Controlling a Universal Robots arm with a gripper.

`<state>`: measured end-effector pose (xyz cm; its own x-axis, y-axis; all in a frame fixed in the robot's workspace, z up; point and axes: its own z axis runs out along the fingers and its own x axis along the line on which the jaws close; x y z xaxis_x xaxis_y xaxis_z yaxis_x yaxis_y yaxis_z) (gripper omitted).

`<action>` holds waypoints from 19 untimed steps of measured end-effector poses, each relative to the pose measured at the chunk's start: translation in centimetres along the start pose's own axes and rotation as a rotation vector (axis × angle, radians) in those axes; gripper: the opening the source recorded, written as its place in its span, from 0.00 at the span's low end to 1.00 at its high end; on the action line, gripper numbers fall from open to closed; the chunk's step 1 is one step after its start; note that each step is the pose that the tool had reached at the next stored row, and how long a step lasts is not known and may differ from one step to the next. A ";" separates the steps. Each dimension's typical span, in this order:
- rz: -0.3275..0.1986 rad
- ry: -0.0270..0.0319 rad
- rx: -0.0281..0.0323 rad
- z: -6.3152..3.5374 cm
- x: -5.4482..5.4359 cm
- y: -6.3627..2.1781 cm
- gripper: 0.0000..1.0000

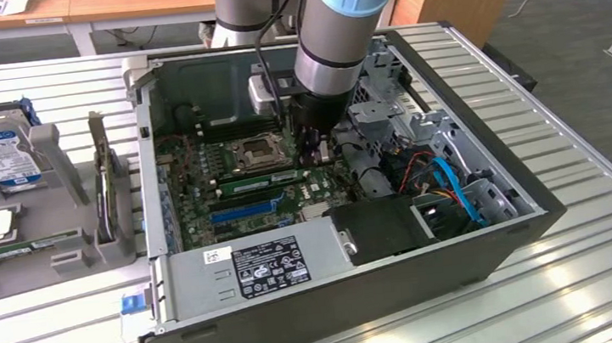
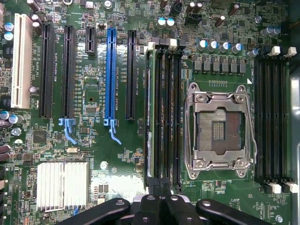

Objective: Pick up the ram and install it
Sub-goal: 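Press down the ram until it locks into place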

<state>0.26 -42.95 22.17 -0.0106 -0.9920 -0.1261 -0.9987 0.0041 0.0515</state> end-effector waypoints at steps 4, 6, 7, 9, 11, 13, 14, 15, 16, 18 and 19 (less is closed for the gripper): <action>0.000 0.0000 -0.0001 0.02 0.0 0.00 0.10; 0.000 0.0004 -0.0001 0.07 0.0 0.00 0.10; 0.000 0.0004 -0.0001 0.07 0.0 0.00 0.10; 0.000 0.0002 -0.0001 0.08 0.0 0.00 0.10; 0.000 0.0000 -0.0001 0.09 0.0 0.00 0.10; 0.000 -0.0008 0.0001 0.00 0.0 0.00 0.10; 0.000 -0.0023 0.0006 -0.16 0.0 0.00 0.10; 0.000 -0.0011 0.0003 -0.47 -0.1 0.02 0.10; 0.000 0.0000 0.0000 -0.78 -0.1 0.03 0.10; 0.000 -0.0002 0.0000 -1.28 -0.2 0.05 0.10; 0.000 0.0000 0.0000 -1.58 -0.2 0.06 0.10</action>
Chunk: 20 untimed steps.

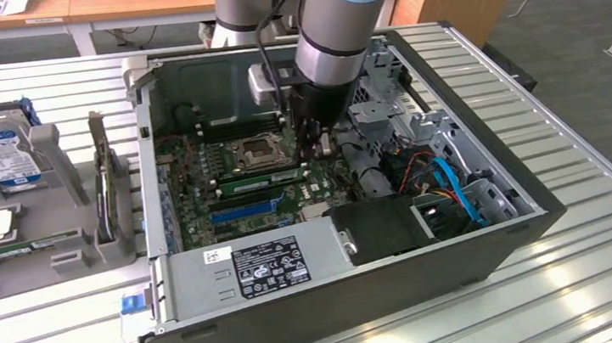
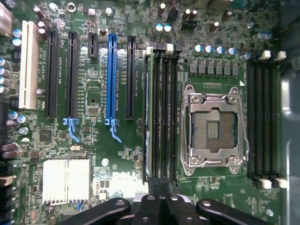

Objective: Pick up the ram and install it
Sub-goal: 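Press down the ram until it locks into place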

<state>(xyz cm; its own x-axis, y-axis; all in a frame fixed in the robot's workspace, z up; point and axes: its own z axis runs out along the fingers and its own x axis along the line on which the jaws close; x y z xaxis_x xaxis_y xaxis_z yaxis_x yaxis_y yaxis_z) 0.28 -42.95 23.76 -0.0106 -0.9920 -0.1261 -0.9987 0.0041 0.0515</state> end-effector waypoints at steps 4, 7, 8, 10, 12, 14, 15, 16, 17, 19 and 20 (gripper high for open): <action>0.000 0.0000 0.0000 -1.30 -0.2 0.06 0.10; 0.000 0.0001 -0.0001 -2.13 -0.3 0.11 0.10; 0.000 0.0001 0.0000 -2.37 -0.3 0.12 0.10; 0.000 0.0000 0.0000 -2.85 -0.4 0.14 0.10; 0.000 0.0001 0.0000 -3.32 -0.4 0.17 0.10; 0.000 0.0002 0.0000 -3.79 -0.5 0.19 0.10; 0.000 0.0004 0.0000 -4.02 -0.5 0.20 0.10; 0.000 0.0004 0.0000 -4.24 -0.5 0.22 0.10; 0.000 0.0004 0.0000 -4.42 -0.6 0.22 0.10; 0.000 0.0005 0.0001 -4.45 -0.6 0.23 0.10; 0.000 0.0005 0.0001 -4.45 -0.6 0.22 0.10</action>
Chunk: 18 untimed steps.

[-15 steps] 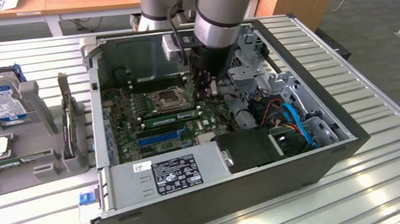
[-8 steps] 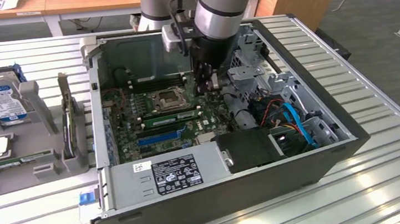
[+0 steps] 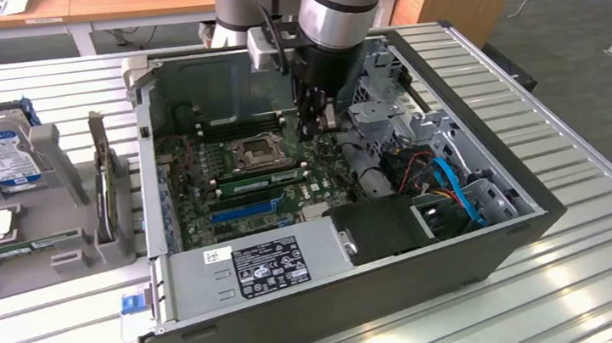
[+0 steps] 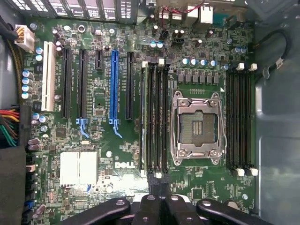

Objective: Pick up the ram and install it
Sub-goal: 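Press down the ram until it locks into place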

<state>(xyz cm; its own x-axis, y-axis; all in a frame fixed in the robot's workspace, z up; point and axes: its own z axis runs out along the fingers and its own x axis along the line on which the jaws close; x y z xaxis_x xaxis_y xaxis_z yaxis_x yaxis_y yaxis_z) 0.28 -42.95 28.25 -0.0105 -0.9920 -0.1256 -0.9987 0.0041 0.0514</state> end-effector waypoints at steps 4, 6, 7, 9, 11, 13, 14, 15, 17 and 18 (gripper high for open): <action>0.000 0.0003 0.0006 0.01 0.0 0.53 0.10; 0.000 0.0004 0.0028 0.05 0.0 1.46 0.10; 0.000 0.0003 0.0039 0.08 0.0 1.91 0.10; -0.001 0.0000 0.0061 0.14 0.0 2.80 0.10; -0.001 0.0001 0.0083 0.18 0.0 3.68 0.10; -0.001 0.0001 0.0106 0.22 0.0 4.50 0.10; -0.001 0.0001 0.0114 0.24 0.1 4.82 0.10; -0.002 0.0000 0.0118 0.25 0.1 5.06 0.10; -0.001 0.0000 0.0120 0.26 0.0 5.21 0.10; -0.001 0.0001 0.0119 0.26 0.0 5.21 0.10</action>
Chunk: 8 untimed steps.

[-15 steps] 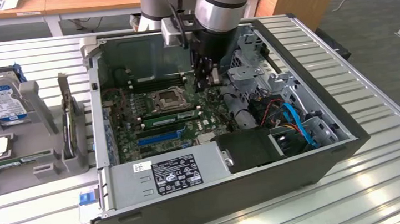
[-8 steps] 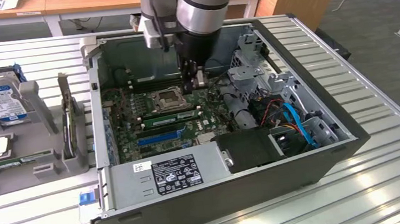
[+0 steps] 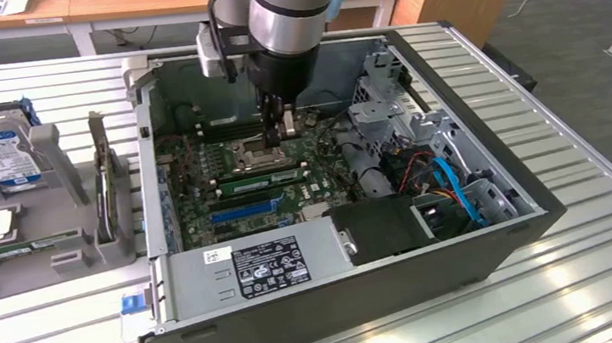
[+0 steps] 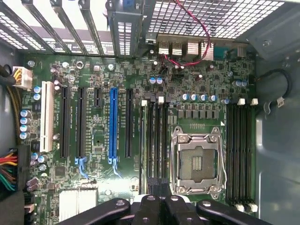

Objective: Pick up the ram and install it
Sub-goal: 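Press down the ram until it locks into place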

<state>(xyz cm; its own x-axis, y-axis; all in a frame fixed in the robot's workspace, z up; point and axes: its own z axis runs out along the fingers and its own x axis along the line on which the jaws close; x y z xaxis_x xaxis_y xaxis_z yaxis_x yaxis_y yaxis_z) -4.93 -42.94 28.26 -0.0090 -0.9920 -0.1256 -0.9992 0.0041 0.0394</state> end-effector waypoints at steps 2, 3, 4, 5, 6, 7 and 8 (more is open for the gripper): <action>0.000 0.0000 0.0000 0.00 0.0 0.00 0.10; 0.000 0.0000 0.0000 0.00 0.0 0.00 0.10; 0.000 0.0004 -0.0001 -0.12 0.0 0.01 0.10; 0.000 0.0001 -0.0001 -0.32 0.0 0.02 0.10; 0.000 0.0001 0.0000 -0.59 -0.1 0.03 0.10; 0.000 -0.0001 0.0000 -0.84 -0.1 0.04 0.10; 0.000 0.0000 0.0000 -1.11 -0.1 0.05 0.10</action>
<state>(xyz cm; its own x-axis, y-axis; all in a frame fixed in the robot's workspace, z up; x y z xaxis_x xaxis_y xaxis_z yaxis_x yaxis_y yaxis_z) -4.94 -42.95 29.38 -0.0090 -0.9920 -0.1256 -0.9992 0.0041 0.0393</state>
